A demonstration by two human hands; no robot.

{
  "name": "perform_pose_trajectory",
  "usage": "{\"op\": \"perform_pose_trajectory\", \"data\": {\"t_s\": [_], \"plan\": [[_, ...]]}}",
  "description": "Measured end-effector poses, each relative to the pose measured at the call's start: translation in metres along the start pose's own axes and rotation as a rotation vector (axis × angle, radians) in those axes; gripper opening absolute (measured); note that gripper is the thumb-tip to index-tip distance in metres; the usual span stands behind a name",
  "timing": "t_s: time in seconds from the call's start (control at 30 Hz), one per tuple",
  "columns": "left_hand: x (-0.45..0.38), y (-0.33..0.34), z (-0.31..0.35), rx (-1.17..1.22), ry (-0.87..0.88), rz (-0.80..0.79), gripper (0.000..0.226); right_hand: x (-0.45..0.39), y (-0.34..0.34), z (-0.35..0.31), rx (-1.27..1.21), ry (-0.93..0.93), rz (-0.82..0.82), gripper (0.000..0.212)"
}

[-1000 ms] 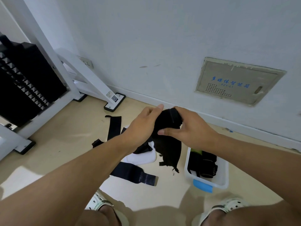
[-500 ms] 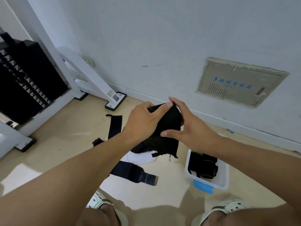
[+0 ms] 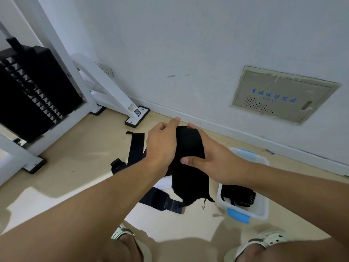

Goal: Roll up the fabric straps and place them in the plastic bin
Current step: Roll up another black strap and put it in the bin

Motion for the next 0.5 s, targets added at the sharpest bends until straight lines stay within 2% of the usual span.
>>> {"op": "perform_pose_trajectory", "data": {"t_s": [0.13, 0.2, 0.27, 0.37, 0.43, 0.5], "plan": [[0.001, 0.001, 0.001, -0.047, -0.064, -0.037, 0.033, 0.002, 0.003, -0.002, 0.013, 0.008, 0.086, 0.08], [-0.001, 0.002, 0.004, -0.061, -0.123, -0.085, 0.034, 0.003, -0.004, -0.008, 0.205, 0.041, 0.144, 0.08], [-0.003, 0.001, 0.006, -0.071, -0.195, -0.125, 0.027, 0.002, -0.014, -0.012, 0.432, 0.043, 0.243, 0.089], [-0.004, 0.0, 0.008, -0.052, -0.296, -0.172, 0.019, 0.003, -0.018, -0.011, 0.502, -0.1, 0.326, 0.105], [-0.003, -0.002, 0.009, -0.021, -0.339, -0.202, 0.018, 0.004, -0.017, -0.009, 0.482, -0.163, 0.326, 0.095], [-0.003, -0.004, 0.008, -0.014, -0.354, -0.233, 0.023, 0.002, -0.021, -0.009, 0.459, -0.145, 0.3, 0.076]]}}
Point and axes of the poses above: each hand's wrist, its own x-axis away from the middle knuckle, its own y-axis out of the palm, z = x × y, the point moved 1 cm from there along -x, towards the middle knuckle, and after that the axes turned 9 degrees about x, right-handed, at the moved point
